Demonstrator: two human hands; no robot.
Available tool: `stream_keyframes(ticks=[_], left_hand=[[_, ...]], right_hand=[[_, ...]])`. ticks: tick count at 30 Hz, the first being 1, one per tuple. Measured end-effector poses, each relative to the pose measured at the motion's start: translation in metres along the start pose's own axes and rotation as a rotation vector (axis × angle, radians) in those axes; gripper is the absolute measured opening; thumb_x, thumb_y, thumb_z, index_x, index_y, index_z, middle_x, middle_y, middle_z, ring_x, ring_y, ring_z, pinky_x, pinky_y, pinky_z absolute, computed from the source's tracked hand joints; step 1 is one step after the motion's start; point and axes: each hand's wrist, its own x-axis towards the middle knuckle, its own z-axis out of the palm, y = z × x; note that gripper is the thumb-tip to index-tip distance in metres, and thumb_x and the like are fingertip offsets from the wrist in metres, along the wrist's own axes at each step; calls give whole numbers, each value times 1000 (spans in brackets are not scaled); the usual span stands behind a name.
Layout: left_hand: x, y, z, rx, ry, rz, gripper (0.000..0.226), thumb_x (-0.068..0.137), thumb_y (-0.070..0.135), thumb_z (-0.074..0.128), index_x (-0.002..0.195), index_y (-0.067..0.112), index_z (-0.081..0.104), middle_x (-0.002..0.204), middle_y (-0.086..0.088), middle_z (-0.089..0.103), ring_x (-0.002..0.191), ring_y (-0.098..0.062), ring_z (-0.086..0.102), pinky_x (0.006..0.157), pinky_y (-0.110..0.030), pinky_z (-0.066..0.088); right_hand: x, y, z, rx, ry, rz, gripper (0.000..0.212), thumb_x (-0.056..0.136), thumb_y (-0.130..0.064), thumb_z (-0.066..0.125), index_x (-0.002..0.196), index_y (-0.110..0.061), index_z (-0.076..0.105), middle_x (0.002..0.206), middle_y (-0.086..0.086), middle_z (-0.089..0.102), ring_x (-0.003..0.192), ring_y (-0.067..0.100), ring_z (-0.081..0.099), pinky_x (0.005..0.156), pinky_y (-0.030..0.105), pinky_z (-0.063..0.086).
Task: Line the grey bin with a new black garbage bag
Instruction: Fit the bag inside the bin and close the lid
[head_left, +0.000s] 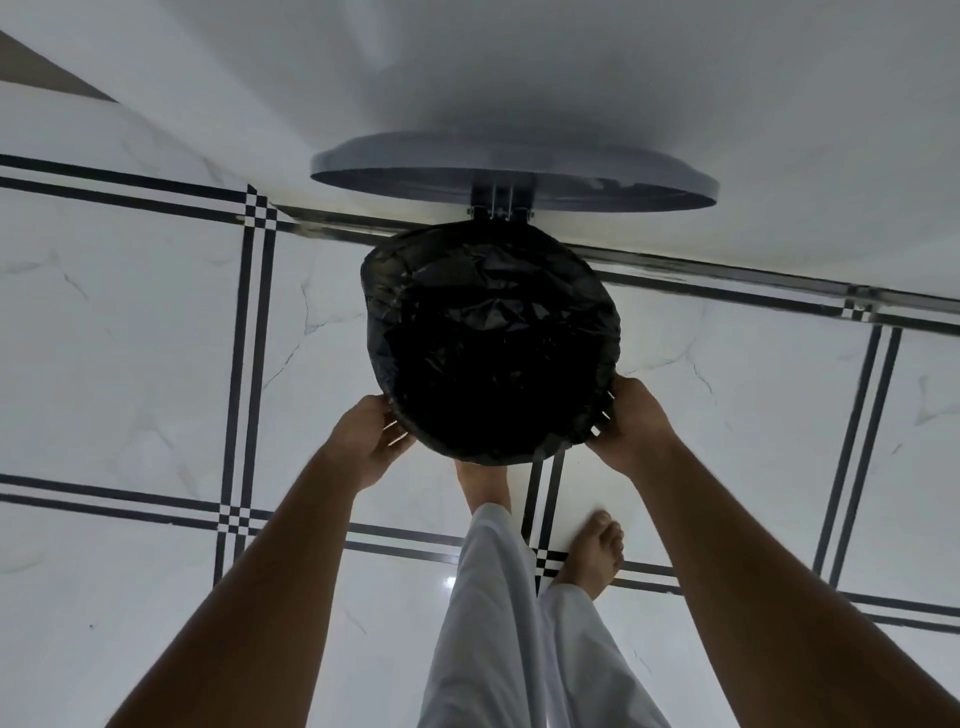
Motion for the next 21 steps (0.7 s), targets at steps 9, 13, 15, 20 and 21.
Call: stream_keyframes(ticks=[9, 13, 15, 20, 21], left_hand=[[6, 30, 7, 118, 336, 188, 26, 109, 11, 44, 88, 17, 58, 91, -2, 62, 99, -27, 61, 94, -42, 54], [-18, 61, 20, 395, 556, 763, 27, 105, 24, 54, 119, 18, 76, 116, 4, 71, 104, -14, 64, 92, -28, 48], [-30, 81, 40, 531, 418, 903, 30, 110, 32, 53, 131, 22, 72, 130, 5, 68, 111, -10, 64, 97, -27, 47], [-25, 124, 87, 806, 119, 552, 72, 111, 71, 33, 140, 18, 72, 137, -9, 73, 126, -29, 67, 117, -45, 47], [-22, 129, 90, 781, 111, 489, 75, 110, 72, 34, 139, 15, 73, 136, -11, 73, 125, -30, 68, 118, -44, 47]], right_hand=[[7, -30, 7, 83, 151, -140, 38, 113, -51, 53, 127, -22, 73, 128, 1, 77, 111, 18, 73, 96, 37, 59], [-28, -44, 28, -207, 354, -636, 38, 113, -50, 51, 119, -20, 73, 109, -13, 74, 100, 5, 66, 95, 29, 51], [-37, -50, 44, -381, 262, -782, 41, 116, -51, 46, 123, -21, 73, 103, -17, 71, 93, -3, 63, 86, 21, 47], [-23, -73, 78, -695, 65, -643, 62, 116, -64, 29, 134, -27, 75, 113, -9, 66, 109, 16, 59, 100, 33, 42], [-17, -76, 81, -711, 81, -627, 66, 116, -64, 27, 127, -23, 77, 109, -6, 67, 108, 19, 60, 97, 34, 43]])
